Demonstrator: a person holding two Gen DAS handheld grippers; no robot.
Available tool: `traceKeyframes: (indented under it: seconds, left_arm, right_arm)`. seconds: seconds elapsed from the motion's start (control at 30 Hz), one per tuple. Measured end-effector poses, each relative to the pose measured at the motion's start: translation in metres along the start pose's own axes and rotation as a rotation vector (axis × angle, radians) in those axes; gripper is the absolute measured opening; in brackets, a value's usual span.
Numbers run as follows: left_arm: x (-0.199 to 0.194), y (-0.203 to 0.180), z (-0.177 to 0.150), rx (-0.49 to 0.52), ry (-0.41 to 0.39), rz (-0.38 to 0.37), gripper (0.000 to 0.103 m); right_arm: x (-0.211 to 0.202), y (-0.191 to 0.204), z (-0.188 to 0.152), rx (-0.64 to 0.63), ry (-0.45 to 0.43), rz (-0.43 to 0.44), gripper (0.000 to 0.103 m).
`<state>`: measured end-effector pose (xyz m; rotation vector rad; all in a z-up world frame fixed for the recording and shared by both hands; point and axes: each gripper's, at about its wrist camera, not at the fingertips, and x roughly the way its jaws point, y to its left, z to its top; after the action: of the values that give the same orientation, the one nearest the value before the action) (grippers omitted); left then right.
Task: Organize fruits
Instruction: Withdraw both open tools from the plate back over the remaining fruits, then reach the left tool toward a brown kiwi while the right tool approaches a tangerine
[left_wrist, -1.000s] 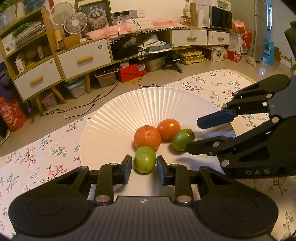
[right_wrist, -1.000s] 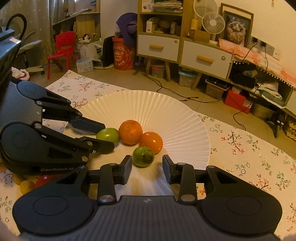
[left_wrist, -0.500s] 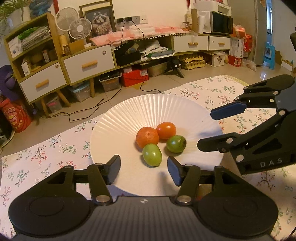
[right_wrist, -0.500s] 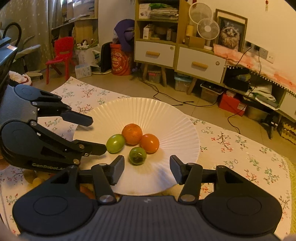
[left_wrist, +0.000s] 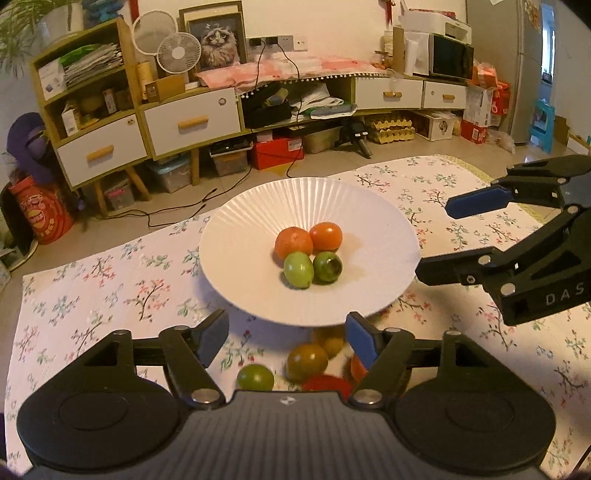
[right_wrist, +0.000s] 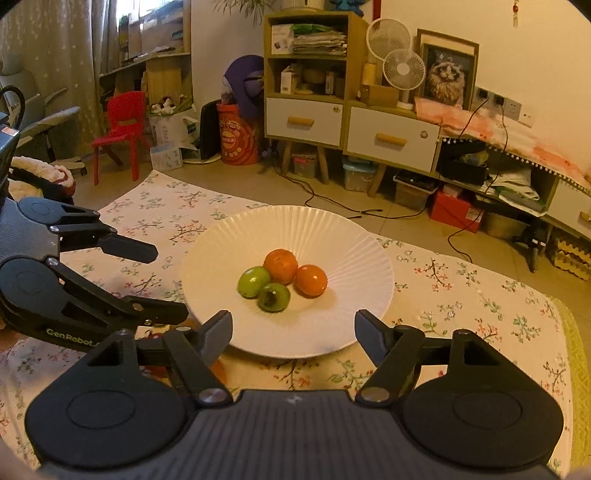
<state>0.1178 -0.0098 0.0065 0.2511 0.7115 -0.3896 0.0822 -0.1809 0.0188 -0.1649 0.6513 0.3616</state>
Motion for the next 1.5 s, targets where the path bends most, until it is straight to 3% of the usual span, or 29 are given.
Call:
traceKeyframes:
  seconds: [0.07,0.33,0.43,0.6,0.7,1.1,1.5]
  left_arm:
    - [-0.006,0.001,-0.005,-0.008,-0.005,0.003,0.073]
    - [-0.019,0.007,-0.025,-0.037,0.021,0.015,0.074]
    - [-0.024,0.009,-0.032,-0.049,0.024,0.028,0.085]
    - [-0.030,0.010,-0.044,-0.066,0.028,0.032,0.086]
    - [-0.034,0.011,-0.057,-0.065,0.030,0.039,0.092]
    - [-0.018,0.015,-0.098,-0.035,0.128,0.064,0.093]
    - [-0.019,0.028,-0.109,-0.134,0.065,0.034,0.095]
  right_arm:
    - [-0.004,0.003,-0.004,0.001,-0.002,0.002,0.074]
    - [-0.016,0.013,-0.023,0.008,0.004,0.006,0.085]
    - [-0.020,0.016,-0.028,0.012,0.010,0.006,0.088]
    - [-0.021,0.022,-0.036,0.010,0.020,-0.002,0.094]
    - [-0.021,0.026,-0.044,0.019,0.024,-0.006,0.096]
    - [-0.002,0.038,-0.073,-0.027,0.112,-0.047,0.097]
    - [0.011,0.038,-0.077,-0.001,0.108,-0.041,0.102]
